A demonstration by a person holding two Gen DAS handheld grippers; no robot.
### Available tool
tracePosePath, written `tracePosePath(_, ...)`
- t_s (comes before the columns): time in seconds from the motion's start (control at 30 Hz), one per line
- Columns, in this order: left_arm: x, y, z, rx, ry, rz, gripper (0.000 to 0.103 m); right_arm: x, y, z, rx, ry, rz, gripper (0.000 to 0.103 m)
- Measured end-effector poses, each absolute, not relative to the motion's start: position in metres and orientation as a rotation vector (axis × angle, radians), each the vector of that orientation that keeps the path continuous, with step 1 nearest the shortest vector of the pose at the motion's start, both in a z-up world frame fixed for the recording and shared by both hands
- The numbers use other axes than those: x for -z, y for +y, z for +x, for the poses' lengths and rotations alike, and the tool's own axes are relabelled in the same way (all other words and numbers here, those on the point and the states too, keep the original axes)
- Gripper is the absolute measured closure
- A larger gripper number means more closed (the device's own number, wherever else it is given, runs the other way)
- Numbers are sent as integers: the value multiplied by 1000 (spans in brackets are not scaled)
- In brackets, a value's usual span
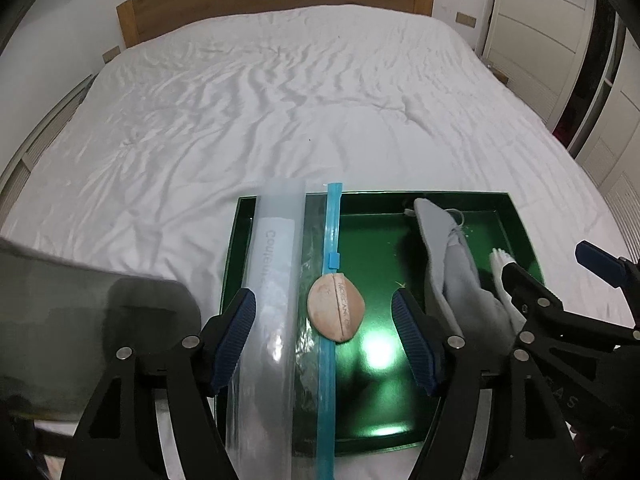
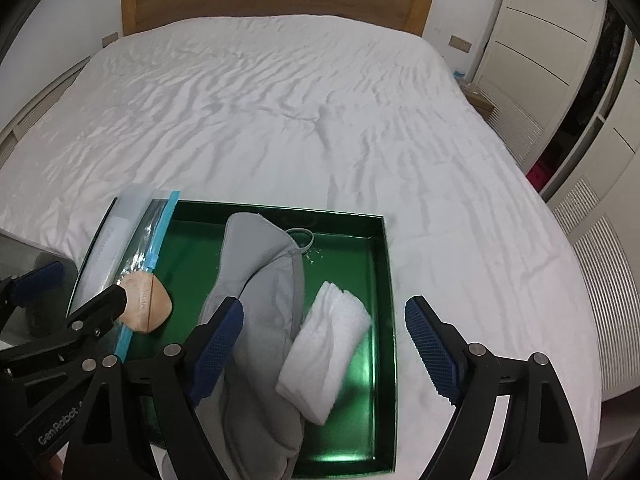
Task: Organize soft objects
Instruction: 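Move both tools back toward the towel and tissue pack on the bed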
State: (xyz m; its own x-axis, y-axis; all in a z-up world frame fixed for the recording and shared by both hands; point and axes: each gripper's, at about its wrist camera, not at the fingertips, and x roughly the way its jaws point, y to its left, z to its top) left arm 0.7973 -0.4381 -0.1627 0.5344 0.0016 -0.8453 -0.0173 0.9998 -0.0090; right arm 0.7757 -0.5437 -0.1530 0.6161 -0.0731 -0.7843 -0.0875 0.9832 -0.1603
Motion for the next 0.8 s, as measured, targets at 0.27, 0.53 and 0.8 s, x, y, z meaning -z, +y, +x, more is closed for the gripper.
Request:
tracePosePath(0.27, 138, -435, 751, 33, 963, -108, 38, 130, -549, 720, 21, 885, -182, 19)
tracePosePath(0.53, 90, -414, 670, 117, 902, -170, 36, 101, -538, 624, 31, 851, -172, 17)
tracePosePath(0.8, 60, -350, 581, 158, 914, -183, 36, 61, -490, 517, 25, 822, -167, 17)
